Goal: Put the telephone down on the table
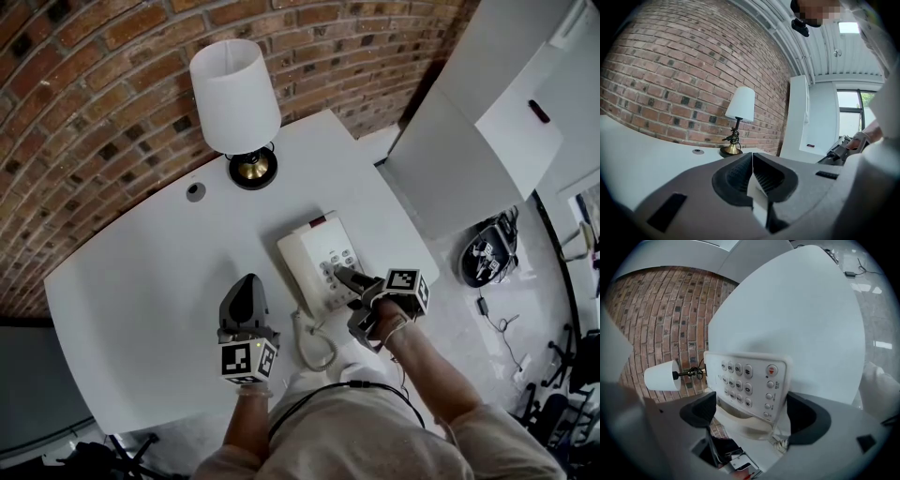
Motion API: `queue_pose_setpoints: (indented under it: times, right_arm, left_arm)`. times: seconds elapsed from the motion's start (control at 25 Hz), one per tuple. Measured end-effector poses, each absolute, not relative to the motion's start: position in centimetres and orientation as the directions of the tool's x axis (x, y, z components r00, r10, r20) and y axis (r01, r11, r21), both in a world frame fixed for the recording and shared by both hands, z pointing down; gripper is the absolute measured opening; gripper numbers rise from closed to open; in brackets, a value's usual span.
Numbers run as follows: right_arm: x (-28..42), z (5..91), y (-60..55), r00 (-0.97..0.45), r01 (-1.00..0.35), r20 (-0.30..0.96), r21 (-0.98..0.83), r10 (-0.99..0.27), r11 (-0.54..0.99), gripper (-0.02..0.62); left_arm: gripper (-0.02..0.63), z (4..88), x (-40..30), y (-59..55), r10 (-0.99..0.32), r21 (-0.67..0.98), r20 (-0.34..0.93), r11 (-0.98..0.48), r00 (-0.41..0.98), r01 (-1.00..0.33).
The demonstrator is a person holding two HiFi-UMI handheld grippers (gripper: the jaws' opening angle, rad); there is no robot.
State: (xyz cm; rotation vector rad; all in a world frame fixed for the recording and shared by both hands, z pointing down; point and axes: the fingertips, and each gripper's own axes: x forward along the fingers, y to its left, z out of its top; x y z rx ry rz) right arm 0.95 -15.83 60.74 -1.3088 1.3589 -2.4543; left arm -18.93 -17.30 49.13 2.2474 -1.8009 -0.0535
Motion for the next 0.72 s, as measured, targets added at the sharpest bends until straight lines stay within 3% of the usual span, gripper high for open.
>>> queue_pose_setpoints:
  times: [0.48,0.72]
  right_arm:
    - [2.3,59.2,-15.5,-0.669,-0.338,0.613,-0.755,-0.42,-0.562,0.465]
    - [3.5,58.5,-14.9,-0.668,-0.388,0.604,-0.782,-0.436,-0.488,0.329]
  left_arm:
    - [0.008,48.5,-17.7,-15.5,-0.97,0.204,0.142,-0.169,0.2,-0.964]
    - [0.008,48.2,-17.1,-14.3,-0.975,0.192,0.143,-0.14,0.169,-0.971]
